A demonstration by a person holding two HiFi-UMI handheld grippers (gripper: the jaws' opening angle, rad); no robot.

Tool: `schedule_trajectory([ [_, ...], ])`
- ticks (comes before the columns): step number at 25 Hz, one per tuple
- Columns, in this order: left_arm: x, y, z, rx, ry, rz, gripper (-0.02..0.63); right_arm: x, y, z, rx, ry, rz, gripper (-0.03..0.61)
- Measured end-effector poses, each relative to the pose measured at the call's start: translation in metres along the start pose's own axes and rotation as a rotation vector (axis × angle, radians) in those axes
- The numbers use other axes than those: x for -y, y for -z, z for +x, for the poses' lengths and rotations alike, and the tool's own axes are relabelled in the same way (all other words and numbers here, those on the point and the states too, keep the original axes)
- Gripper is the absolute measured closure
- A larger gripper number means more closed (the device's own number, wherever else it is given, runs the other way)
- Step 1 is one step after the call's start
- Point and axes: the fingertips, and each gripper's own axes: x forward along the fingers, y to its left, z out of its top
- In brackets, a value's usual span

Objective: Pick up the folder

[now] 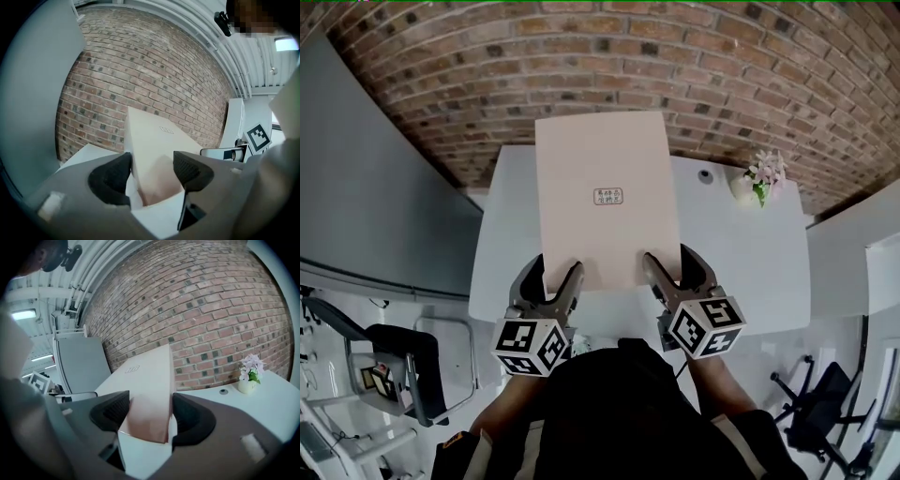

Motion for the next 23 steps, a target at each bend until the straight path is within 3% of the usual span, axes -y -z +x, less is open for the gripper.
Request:
schedule_trajectory([
  [8,-0.018,-0.002,-0.040,0.021,0.005,0.012,0.319,-0.040,0.013,-0.011,0.028,0.008,-0.001,0.287],
  [23,-0.037,0.002,-0.057,0.027,0.004,0.005,0.319,-0.063,0.025,-0.009,0.040,0.021,0.004,0.287],
])
